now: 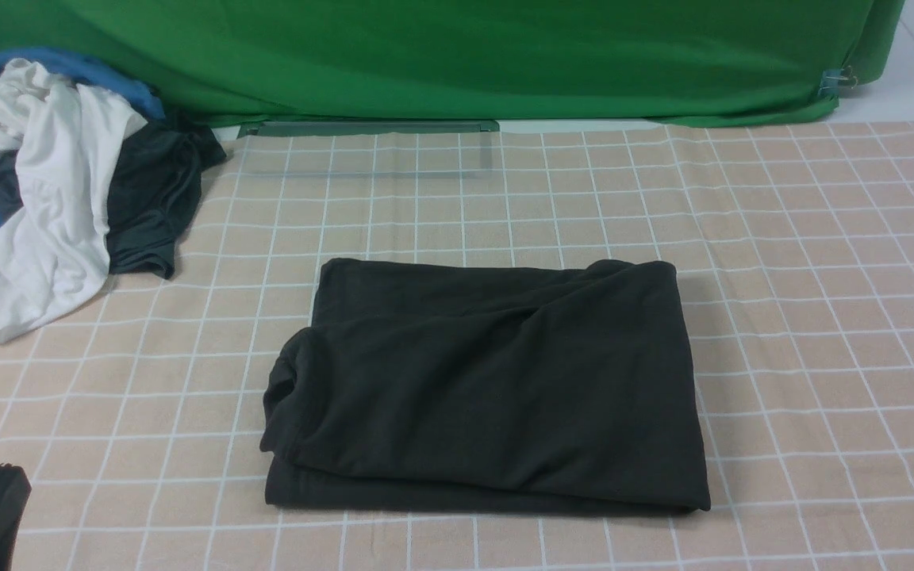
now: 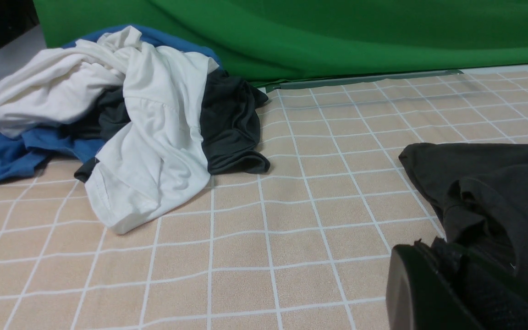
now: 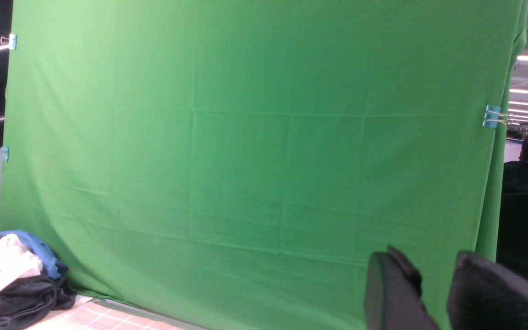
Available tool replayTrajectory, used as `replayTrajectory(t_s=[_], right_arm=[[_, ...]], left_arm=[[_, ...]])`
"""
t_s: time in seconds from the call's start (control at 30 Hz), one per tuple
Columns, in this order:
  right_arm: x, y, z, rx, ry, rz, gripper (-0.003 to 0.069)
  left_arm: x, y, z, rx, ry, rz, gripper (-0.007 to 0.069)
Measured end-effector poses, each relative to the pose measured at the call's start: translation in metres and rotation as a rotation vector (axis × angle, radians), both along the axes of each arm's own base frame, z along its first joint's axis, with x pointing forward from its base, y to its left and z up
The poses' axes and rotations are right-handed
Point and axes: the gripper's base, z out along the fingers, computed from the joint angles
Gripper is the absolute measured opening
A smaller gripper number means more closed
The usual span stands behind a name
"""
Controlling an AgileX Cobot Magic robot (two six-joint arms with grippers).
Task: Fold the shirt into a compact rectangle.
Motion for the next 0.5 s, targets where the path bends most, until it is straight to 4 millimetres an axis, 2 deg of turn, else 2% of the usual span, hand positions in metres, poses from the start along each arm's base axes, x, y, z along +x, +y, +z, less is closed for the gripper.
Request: replayTrajectory(t_s=[0.23, 0.3, 0.33, 0.5], right_arm=[[0.0, 0.0, -0.002, -0.002, 0.009, -0.005, 0.0235], [0.002, 0.0, -0.009, -0.006, 0.026, -0.037, 0.0235], [0.005, 0.001, -0.014, -0.011, 0.044, -0.059, 0.0235], [0.031, 0.004, -0.071, -0.062, 0.226, -0.185, 0.0235]], left_arm=[[0.0, 0.0, 0.0, 0.003, 0.001, 0.0, 0.002], [0.0, 0.0, 0.0, 0.003, 0.001, 0.0, 0.002], [0.0, 0.0, 0.0, 0.003, 0.001, 0.0, 0.002], [0.0, 0.0, 0.0, 0.004, 0.004, 0.0, 0.002]])
